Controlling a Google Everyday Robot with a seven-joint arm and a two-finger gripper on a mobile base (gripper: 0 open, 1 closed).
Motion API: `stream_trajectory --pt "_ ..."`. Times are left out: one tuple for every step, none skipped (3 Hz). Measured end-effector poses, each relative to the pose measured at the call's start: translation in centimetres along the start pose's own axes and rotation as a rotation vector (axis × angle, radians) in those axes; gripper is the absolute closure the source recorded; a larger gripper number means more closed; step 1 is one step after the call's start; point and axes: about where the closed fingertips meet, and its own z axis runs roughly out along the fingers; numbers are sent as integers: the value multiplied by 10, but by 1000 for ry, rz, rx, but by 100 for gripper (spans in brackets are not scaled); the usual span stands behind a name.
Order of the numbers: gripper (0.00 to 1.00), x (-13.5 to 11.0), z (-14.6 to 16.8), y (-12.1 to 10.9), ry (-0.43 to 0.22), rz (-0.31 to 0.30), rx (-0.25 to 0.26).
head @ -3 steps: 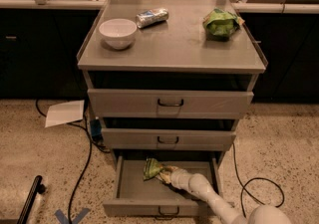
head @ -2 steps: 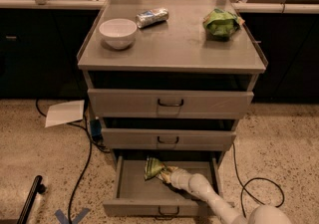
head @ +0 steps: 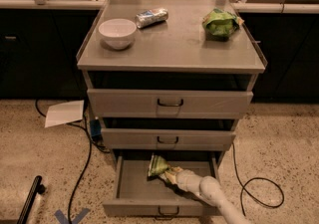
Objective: Pick green jalapeno chip bag from bottom drawer and place on counter
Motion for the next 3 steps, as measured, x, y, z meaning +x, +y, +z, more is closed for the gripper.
stream_trajectory --pt "100 -20 -59 5 -84 42 9" --pt "100 -44 -112 11 -129 37 14" --pt "100 -88 -158 21 -182 -25 6"
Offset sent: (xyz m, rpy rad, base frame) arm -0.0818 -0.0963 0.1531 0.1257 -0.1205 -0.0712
